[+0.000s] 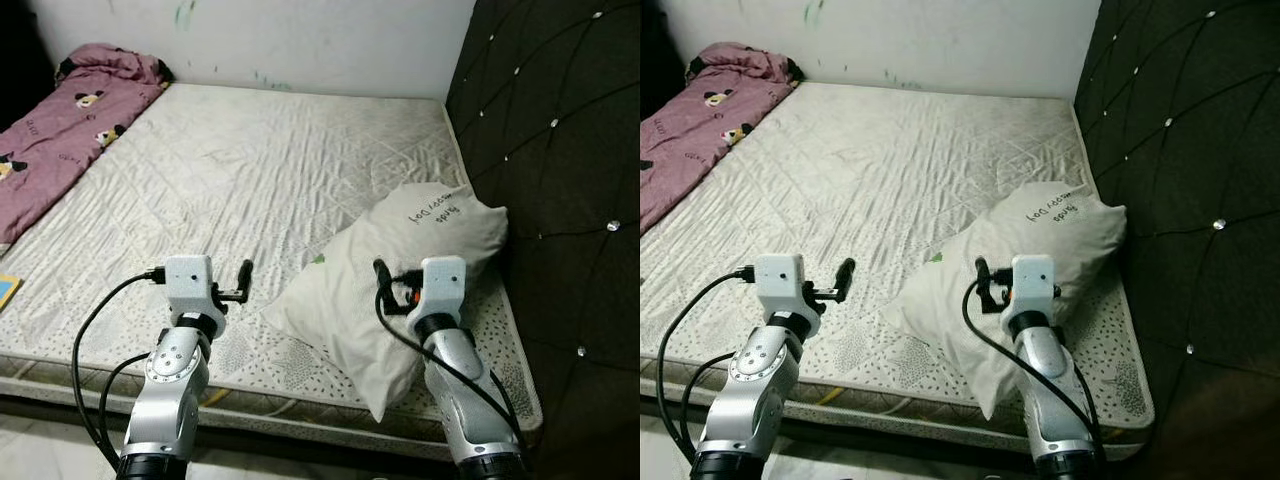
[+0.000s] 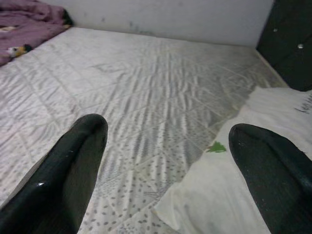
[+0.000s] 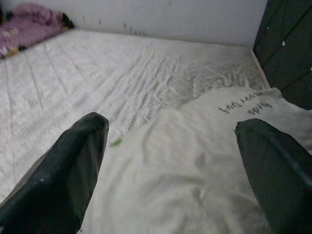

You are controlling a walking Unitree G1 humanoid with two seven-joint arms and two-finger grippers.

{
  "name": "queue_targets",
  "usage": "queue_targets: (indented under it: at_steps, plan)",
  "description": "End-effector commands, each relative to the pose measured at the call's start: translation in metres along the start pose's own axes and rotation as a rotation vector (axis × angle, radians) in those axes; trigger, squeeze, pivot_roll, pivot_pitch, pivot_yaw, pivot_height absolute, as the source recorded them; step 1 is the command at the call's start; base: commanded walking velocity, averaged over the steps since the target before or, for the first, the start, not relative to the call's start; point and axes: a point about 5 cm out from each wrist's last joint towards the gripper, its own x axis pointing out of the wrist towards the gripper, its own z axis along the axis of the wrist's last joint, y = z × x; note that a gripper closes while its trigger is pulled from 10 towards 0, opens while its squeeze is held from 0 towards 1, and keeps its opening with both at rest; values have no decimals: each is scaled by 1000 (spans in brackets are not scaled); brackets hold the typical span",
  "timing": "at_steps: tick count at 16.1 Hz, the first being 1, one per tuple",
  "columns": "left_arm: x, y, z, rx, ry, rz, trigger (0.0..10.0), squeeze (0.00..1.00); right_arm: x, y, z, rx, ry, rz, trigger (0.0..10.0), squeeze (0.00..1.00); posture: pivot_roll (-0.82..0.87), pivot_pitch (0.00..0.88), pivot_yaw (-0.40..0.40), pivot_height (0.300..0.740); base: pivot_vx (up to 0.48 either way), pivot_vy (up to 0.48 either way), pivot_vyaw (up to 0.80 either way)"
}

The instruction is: Clean up the room

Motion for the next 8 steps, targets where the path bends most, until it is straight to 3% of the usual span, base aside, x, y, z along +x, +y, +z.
queue_targets:
  at_steps: [1, 8]
  plan:
    - [0, 2, -1, -1, 3, 21, 10000, 0, 0, 0, -2, -7, 5, 9, 10000, 0, 25, 0, -18, 740, 0, 0, 0]
    - [-2, 3, -4, 9, -5, 44, 10000, 0, 8, 6, -4, -10, 12, 53, 10000, 0, 56, 0, -42, 740, 0, 0, 0]
